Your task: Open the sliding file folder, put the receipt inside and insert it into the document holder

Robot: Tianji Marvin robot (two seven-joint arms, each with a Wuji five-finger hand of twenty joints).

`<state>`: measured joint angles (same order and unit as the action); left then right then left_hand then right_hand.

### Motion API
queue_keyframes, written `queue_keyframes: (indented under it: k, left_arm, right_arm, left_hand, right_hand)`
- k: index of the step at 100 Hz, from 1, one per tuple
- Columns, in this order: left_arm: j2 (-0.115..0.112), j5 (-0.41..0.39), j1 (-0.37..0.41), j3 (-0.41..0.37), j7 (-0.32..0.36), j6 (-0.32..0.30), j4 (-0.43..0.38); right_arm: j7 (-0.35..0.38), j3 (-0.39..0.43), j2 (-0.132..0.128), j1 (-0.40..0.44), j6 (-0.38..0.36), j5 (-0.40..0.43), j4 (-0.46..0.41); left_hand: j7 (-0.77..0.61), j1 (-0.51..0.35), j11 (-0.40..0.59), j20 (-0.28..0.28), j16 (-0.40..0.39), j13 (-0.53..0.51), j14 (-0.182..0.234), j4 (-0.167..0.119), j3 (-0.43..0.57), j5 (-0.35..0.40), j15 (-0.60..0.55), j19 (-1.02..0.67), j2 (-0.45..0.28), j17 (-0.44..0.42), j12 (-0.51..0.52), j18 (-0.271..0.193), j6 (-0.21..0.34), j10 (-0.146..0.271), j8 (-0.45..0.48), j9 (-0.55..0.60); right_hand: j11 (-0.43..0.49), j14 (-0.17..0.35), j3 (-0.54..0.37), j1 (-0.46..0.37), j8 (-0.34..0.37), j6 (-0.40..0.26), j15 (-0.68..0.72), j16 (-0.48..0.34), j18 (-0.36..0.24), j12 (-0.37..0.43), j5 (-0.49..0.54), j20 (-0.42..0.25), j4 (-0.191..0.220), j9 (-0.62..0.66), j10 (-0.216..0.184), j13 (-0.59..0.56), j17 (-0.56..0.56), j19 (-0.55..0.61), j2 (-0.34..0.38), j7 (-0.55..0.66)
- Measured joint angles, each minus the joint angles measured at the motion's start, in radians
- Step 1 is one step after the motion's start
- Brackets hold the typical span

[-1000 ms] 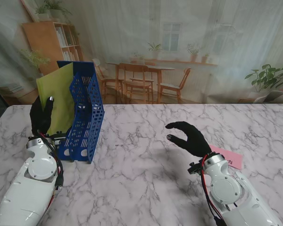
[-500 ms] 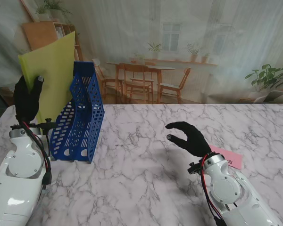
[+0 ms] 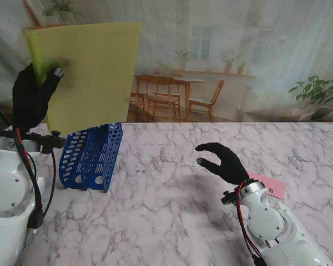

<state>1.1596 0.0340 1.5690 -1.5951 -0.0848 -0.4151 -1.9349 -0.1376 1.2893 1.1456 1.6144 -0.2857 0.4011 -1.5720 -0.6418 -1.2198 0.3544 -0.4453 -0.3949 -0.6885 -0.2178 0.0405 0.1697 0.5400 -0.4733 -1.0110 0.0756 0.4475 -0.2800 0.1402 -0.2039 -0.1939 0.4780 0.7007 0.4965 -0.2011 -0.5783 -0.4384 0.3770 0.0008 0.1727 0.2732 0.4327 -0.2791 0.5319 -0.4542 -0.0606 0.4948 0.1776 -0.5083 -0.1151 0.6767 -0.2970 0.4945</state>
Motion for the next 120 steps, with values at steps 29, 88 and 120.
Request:
queue_keyframes:
  k: [29,88,120]
  left_arm:
    - [-0.007,0.007,-0.081,0.217,0.015,0.196,-0.013]
    - [0.079,0.200,-0.190,0.507,-0.095,0.324,0.207]
    - [0.099,0.243,-0.211,0.569,-0.110,0.354,0.249]
  right_arm:
    - [0.000,0.007,0.001,0.003,-0.004,-0.004,0.000]
    - [0.033,0.004,0.010,-0.006,0.098,-0.175,0.018]
    - [0.120,0.006,0.011,-0.016,0.146,-0.229,0.024]
  left_hand:
    - [-0.002,0.000,0.024,0.000,-0.002,-0.084,-0.002,0.000,0.010,0.001,-0.043,-0.047,0.010,0.078,-0.012,0.013,-0.002,-0.052,0.007,0.047]
    - [-0.005,0.000,0.072,0.013,-0.025,-0.136,-0.016,0.001,0.022,0.013,-0.092,-0.094,0.020,0.123,-0.060,0.038,-0.023,-0.089,0.024,0.076]
    - [-0.005,0.000,0.076,0.013,-0.034,-0.137,-0.018,0.002,0.023,0.013,-0.094,-0.096,0.020,0.124,-0.072,0.039,-0.024,-0.091,0.026,0.086]
  right_hand:
    - [-0.004,0.000,0.035,0.052,-0.004,0.016,0.000,0.000,0.000,0.000,-0.122,0.000,-0.003,-0.023,0.000,0.000,0.009,0.000,0.001,-0.058]
    - [-0.267,-0.008,-0.027,0.274,-0.259,0.149,-0.078,-0.036,-0.009,0.124,-0.364,-0.084,-0.081,-0.303,0.051,0.101,0.039,-0.204,-0.197,-0.525]
    - [-0.275,0.005,-0.084,0.314,0.103,0.153,-0.104,-0.039,-0.011,0.129,-0.289,-0.167,-0.096,-0.302,0.022,0.160,0.075,-0.286,-0.224,-0.251]
